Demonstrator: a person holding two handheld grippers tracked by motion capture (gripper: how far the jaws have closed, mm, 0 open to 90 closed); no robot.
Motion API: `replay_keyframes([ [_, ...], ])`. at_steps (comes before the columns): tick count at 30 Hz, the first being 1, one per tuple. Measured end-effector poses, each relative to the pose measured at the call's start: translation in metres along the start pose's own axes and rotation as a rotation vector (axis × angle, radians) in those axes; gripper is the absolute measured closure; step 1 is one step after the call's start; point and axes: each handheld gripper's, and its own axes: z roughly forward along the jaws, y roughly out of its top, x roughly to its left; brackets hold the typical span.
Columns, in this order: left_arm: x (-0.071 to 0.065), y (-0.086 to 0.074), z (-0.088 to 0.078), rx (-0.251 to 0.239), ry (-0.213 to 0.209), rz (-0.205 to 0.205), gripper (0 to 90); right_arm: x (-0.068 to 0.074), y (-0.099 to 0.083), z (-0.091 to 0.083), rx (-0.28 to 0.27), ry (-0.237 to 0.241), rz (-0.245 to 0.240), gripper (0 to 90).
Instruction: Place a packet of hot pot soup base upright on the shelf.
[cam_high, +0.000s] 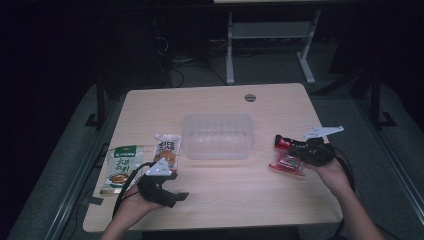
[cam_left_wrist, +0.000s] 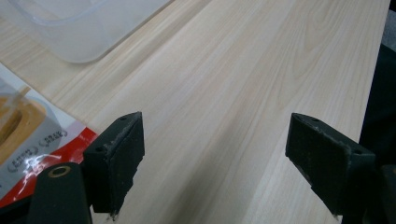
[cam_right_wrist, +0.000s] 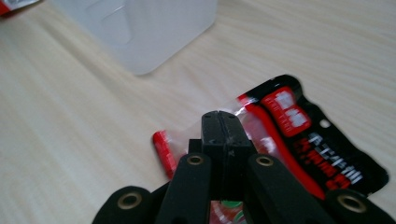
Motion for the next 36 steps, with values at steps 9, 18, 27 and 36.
replay_keyframes([
  [9, -0.002, -0.003, 0.003, 0.003, -0.009, 0.016, 19.3, -0.022, 0.015, 0.014, 0.031, -0.065, 0.0, 89.8],
  [18, -0.003, -0.005, 0.005, 0.005, -0.013, 0.059, 19.2, -0.035, 0.004, 0.027, 0.087, -0.093, 0.03, 89.8],
  [27, -0.004, -0.002, 0.008, 0.007, -0.013, 0.068, 19.2, -0.043, -0.011, 0.032, 0.121, -0.065, 0.024, 89.9],
  [36, -0.003, -0.004, 0.006, 0.009, -0.009, 0.068, 19.3, -0.04, -0.012, 0.032, 0.134, -0.034, 0.015, 89.8],
])
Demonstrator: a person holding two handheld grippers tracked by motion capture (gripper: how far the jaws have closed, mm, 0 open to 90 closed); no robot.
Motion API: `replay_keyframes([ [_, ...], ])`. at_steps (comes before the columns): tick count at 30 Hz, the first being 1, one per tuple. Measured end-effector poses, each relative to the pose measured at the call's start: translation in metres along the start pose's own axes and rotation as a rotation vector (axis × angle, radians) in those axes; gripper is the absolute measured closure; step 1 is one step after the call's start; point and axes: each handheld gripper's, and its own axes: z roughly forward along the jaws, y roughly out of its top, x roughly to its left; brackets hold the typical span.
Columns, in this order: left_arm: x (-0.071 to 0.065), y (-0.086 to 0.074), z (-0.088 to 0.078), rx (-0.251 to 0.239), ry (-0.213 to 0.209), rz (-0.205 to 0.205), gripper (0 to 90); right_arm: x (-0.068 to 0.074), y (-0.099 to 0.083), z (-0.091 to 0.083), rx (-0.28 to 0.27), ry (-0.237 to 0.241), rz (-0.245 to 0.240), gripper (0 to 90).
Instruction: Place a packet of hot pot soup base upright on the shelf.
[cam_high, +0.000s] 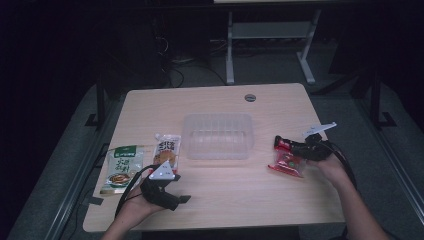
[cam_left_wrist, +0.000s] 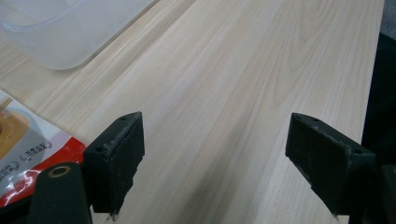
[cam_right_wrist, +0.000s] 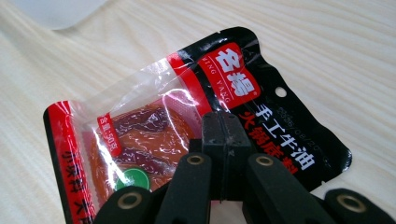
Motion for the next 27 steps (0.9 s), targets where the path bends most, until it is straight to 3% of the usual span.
replay_keyframes([
  [16, 0.0, 0.001, -0.001, 0.001, 0.008, 0.009, 19.2, 0.024, 0.002, -0.001, 0.047, 0.079, -0.078, 89.8],
  [27, -0.002, 0.002, 0.0, 0.002, -0.004, 0.018, 19.3, 0.046, 0.003, -0.002, 0.087, 0.098, -0.133, 89.8],
])
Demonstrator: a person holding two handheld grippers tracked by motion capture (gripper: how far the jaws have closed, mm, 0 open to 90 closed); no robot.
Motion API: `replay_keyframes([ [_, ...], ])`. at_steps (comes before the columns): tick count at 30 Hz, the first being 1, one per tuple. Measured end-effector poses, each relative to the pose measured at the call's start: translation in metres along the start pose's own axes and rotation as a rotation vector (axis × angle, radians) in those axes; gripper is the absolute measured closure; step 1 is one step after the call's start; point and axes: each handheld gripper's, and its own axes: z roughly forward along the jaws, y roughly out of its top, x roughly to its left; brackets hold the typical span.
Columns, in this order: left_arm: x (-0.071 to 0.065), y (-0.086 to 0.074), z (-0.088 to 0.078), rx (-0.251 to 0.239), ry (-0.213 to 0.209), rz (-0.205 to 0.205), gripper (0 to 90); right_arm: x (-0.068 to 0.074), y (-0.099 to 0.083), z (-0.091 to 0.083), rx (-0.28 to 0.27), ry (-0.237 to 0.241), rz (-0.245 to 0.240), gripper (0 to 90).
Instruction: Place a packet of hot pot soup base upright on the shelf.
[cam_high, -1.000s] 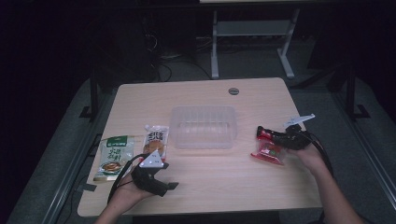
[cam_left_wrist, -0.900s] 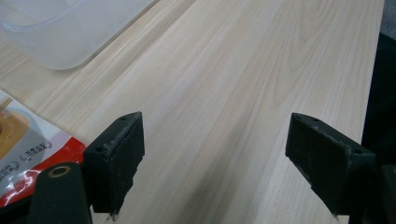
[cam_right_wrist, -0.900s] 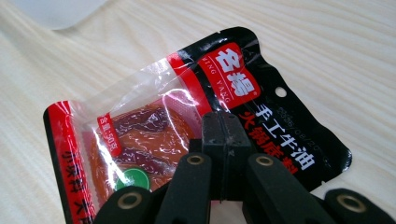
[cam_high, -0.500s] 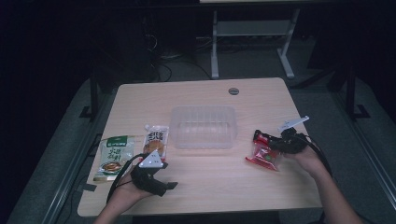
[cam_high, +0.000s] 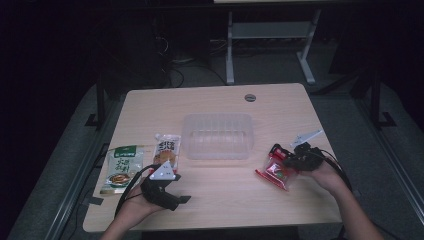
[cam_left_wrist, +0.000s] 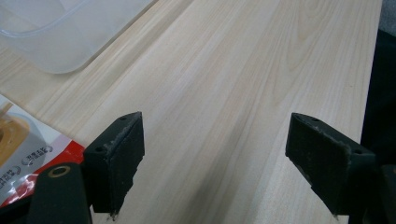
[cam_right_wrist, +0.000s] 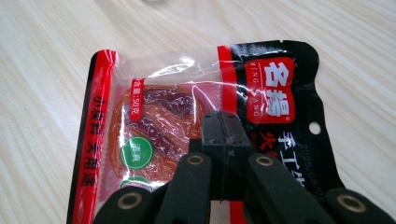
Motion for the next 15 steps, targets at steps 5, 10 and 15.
replay_keyframes([
  [5, 0.0, 0.0, 0.0, 0.002, 0.001, 0.001, 19.3, 0.008, 0.004, 0.003, 0.013, 0.026, -0.037, 89.8],
  [10, 0.0, 0.0, 0.0, 0.003, 0.004, -0.001, 19.2, 0.017, 0.008, 0.006, 0.024, 0.055, -0.077, 89.8],
  [15, 0.0, 0.0, 0.0, 0.002, 0.004, 0.0, 19.2, 0.024, 0.012, 0.009, 0.026, 0.074, -0.1, 89.8],
])
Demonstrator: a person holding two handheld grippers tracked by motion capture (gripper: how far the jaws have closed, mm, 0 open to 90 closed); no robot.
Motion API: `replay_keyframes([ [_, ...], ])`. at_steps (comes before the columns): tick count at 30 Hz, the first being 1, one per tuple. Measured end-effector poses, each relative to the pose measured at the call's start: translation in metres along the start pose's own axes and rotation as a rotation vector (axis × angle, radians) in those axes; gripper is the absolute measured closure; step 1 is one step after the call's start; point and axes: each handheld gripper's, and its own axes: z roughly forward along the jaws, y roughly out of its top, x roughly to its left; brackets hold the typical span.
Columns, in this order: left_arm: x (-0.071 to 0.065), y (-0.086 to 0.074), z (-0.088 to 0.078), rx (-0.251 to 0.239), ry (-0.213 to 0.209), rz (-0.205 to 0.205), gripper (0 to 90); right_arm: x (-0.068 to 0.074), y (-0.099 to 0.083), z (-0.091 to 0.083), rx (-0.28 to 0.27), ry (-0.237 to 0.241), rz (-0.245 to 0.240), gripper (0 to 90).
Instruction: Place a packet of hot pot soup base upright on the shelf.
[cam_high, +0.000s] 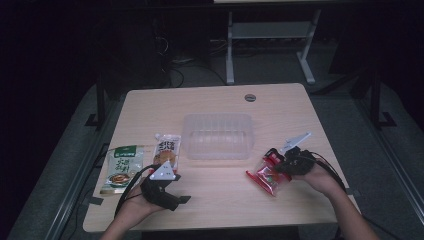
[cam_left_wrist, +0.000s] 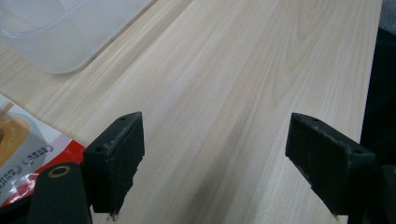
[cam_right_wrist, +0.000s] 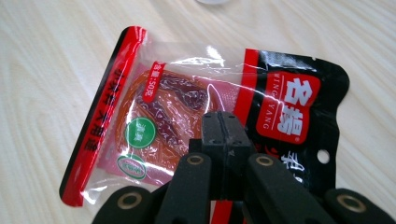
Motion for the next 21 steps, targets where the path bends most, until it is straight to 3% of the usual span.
replay_keyframes([
  [5, 0.0, 0.0, 0.0, 0.0, 0.0, 0.001, 19.2, 0.013, 0.008, 0.007, 0.009, 0.038, -0.047, 89.8],
  [9, 0.0, 0.0, 0.0, 0.005, -0.002, 0.007, 19.3, 0.019, 0.012, 0.01, 0.007, 0.07, -0.056, 89.8],
  [21, -0.002, 0.0, 0.002, 0.007, -0.008, 0.01, 19.2, 0.037, 0.026, 0.025, -0.006, 0.114, -0.14, 89.6],
])
